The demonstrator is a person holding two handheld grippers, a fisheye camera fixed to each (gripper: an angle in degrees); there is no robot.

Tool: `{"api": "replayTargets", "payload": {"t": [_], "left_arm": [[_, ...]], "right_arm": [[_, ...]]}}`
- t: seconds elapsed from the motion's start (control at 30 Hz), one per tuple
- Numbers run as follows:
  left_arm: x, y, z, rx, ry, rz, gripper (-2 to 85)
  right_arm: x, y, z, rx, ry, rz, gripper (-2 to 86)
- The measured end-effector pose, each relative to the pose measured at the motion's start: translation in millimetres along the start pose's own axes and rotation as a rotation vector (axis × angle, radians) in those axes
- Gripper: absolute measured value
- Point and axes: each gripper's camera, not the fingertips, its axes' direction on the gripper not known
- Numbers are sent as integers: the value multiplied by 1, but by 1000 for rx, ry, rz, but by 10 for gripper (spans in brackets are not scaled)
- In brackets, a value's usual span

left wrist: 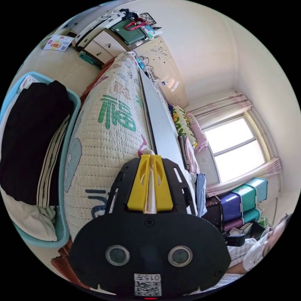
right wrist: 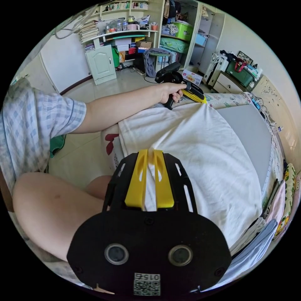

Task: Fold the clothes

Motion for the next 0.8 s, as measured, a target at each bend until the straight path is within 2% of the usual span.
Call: {"api": "replayTargets", "payload": {"t": [0.1,0.2,0.3,0.37,0.47,0.57,0.7,0.8], "left_arm": [[4,21,-4,-3,-22,30,3],[44,65,-23,-5,-152,213,10],[101,147,-41,-15,-161,502,22],[140,233,-47,16,-212,716,38],[168,329,-34,26,-196,891,65],[182,388,5,-100,-228,966,72],[189,418,60,-200,-256,983,74],[190,432,107,-293,-306,1002,80]], "right_arm": [[2,37,-37,54,-55,19,40],[17,89,-68,75,-9,111,54],[30,143,-78,32,86,226,68],[32,180,-79,28,152,291,78],[25,210,-74,53,200,321,85],[22,229,-55,64,199,346,86],[15,242,-26,53,205,358,94],[4,248,-9,57,262,364,61]]}}
